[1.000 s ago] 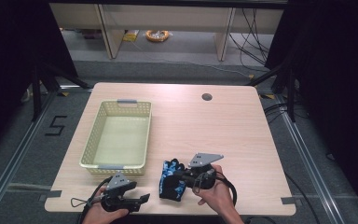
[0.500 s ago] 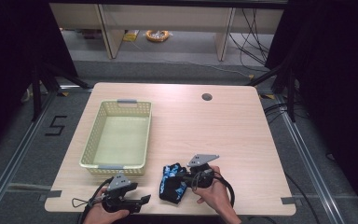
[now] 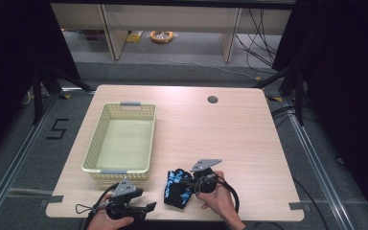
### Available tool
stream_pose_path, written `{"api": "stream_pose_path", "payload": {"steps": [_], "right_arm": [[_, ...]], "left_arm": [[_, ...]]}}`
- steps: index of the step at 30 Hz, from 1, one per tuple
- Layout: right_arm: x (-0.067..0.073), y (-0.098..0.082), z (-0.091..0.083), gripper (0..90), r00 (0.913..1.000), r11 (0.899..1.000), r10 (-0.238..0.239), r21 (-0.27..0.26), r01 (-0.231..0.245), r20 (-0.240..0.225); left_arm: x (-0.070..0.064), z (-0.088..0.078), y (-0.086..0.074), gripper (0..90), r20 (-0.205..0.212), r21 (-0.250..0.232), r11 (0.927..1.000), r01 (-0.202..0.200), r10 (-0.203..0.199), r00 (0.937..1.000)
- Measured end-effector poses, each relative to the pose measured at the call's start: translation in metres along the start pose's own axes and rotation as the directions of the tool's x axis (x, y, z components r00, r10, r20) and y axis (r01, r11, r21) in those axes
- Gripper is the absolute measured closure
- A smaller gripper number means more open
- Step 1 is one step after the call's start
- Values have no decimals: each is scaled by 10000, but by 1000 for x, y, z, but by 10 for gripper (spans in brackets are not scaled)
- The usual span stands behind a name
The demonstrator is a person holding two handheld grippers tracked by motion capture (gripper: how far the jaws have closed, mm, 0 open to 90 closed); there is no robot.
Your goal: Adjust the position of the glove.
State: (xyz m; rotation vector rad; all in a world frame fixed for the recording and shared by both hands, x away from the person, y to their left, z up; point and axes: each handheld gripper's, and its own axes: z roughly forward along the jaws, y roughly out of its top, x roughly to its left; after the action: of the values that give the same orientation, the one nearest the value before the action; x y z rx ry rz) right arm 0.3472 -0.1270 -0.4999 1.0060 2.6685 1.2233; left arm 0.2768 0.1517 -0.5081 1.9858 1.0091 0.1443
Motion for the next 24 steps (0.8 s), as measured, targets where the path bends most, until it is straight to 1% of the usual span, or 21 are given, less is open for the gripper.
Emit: {"api": "stream_pose_path", "payload": {"steps": [1,2,3,4,5,6,7,8,9,10,11,12,13,14,15,16,18,21,22,23,24], "right_arm": [[0,0,0,777,9999,9999,128,-4,-128,-77],[0,0,0,777,9999,9999,128,-4,-128,-77],[-2,0,0,754,10000,9999,40,-100,-41,-54],[-2,1,-1,716,9998,9996,139,-263,-142,-109],[-1,2,-4,696,9994,9989,360,-292,-360,-4],[-2,3,-8,658,9996,9982,275,-529,-273,36],[-5,6,-17,608,9987,9955,379,-878,-348,347],[-5,6,-17,608,9987,9955,379,-878,-348,347],[-10,7,-21,578,9972,9926,533,-1122,-471,525],[-10,7,-21,578,9972,9926,533,-1122,-471,525],[-15,6,-24,568,9935,9899,896,-1164,-810,705],[-15,6,-24,568,9935,9899,896,-1164,-810,705],[-18,5,-25,564,9931,9913,823,-1098,-729,833],[-21,4,-24,552,9916,9885,991,-1229,-885,826],[-23,4,-25,547,9911,9905,997,-1037,-904,886],[-25,3,-24,542,9911,9907,984,-1026,-891,893],[-26,4,-23,537,9897,9906,1066,-957,-975,954],[-27,5,-17,522,9907,9908,1014,-983,-925,903],[-27,5,-17,522,9907,9908,1014,-983,-925,903],[-27,6,-13,516,9925,9925,963,-828,-899,759],[-27,6,-13,516,9925,9925,963,-828,-899,759]], "left_arm": [[0,0,0,284,4,2,10000,-7,7,10000],[0,0,0,284,-1,50,10000,-65,65,10000],[0,0,0,284,-5,29,10000,-65,65,10000],[0,0,0,284,1,51,10000,-69,69,10000],[0,0,0,284,5,38,10000,-57,57,10000],[0,0,0,284,10,47,10000,-63,63,10000],[0,0,0,283,27,66,10000,-52,52,10000],[0,0,0,283,27,66,10000,-52,52,10000],[-1,0,0,282,36,86,9999,-55,55,10000],[-1,0,0,282,54,94,10000,29,-30,10000],[-2,1,0,281,110,85,10000,52,-53,9999],[-2,1,0,280,110,85,10000,52,-53,9999],[-3,1,0,280,182,4,9999,125,-125,9998],[-4,1,1,279,168,-23,9999,157,-156,9997],[-4,1,1,277,192,9,9999,164,-164,9997],[-4,1,2,274,281,24,9998,180,-181,9994],[-5,3,3,273,426,-41,9992,399,-396,9983],[-8,5,5,269,533,-43,9991,410,-407,9977],[-10,6,5,269,550,-117,9990,437,-429,9976],[-12,9,7,270,627,-109,9992,380,-372,9973],[-12,9,7,270,627,-109,9992,380,-372,9973]]}}
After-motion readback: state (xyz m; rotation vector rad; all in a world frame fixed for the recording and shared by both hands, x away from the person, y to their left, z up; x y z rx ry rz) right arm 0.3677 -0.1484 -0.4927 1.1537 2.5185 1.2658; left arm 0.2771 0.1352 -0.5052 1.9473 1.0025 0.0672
